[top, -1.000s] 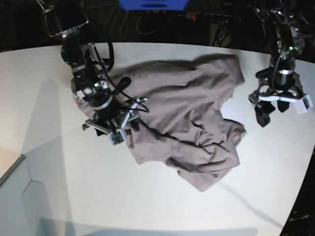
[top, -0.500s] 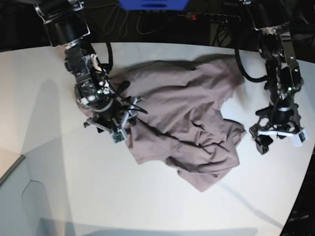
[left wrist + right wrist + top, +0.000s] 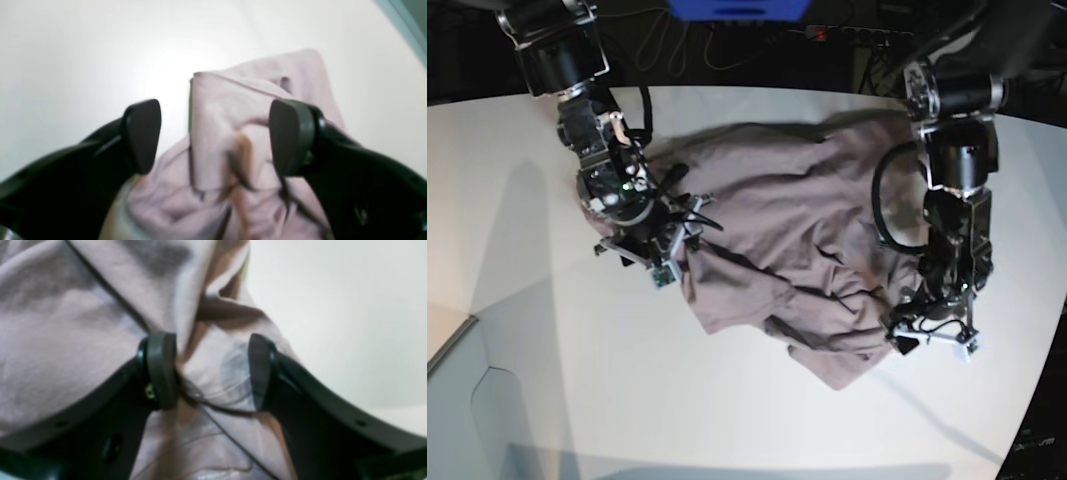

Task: Layout the t-shirt on the table in an organized manner, then fold the t-shirt properly
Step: 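Lower both grippers and grasp opposite edges of the t-shirt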

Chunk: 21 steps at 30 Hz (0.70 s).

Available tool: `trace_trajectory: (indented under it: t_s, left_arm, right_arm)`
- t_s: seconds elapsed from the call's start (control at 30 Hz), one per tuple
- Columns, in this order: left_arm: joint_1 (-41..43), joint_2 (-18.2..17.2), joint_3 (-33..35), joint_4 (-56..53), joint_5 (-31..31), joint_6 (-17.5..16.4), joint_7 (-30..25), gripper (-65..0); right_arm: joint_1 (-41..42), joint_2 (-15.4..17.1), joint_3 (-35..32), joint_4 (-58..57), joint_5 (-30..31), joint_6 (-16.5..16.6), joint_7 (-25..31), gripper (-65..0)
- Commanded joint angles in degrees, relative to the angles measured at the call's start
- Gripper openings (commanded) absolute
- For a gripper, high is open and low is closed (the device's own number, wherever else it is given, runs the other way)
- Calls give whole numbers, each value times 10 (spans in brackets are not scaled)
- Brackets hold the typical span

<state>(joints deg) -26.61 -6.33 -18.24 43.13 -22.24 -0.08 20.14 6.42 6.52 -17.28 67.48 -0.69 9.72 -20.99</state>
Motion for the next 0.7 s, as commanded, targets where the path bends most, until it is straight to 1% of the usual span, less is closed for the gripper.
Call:
trace_trajectory:
  t_s: [0.0, 0.13, 0.2, 0.27, 0.33, 0.43, 0.6, 0.63, 0.67]
  left_arm:
    - [-28, -5, 0, -19, 0, -1, -30, -160]
    - [-45, -5, 1, -92, 0, -1, -103, -160]
    - [-50, -5, 1, -118, 0, -1, -124, -162]
    - [-58, -4, 11, -136, 0, -1, -130, -163]
    - [-64, -6, 43, -152, -3, -1, -132, -164]
    - [-68, -5, 69, -161, -4, -1, -132, -164]
    - [-68, -2, 82, -162, -6, -1, -132, -168]
    - [-68, 1, 83, -162, -6, -1, -132, -181]
    - [-68, 4, 82, -162, -6, -1, -132, -211]
  right_arm:
    - [9, -1, 2, 10, 3, 4, 11, -326]
    - [9, -1, 3, 10, 3, 4, 9, -326]
    - [8, 1, 3, 10, 3, 4, 9, -326]
    - [3, 5, 3, 10, 3, 4, 11, -326]
    - [3, 5, 3, 10, 3, 4, 11, -326]
    - [2, 6, 3, 10, 3, 4, 11, -326]
    - [2, 6, 3, 10, 3, 4, 11, -326]
    - [2, 6, 3, 10, 3, 4, 11, -326]
    - [2, 6, 3, 10, 3, 4, 11, -326]
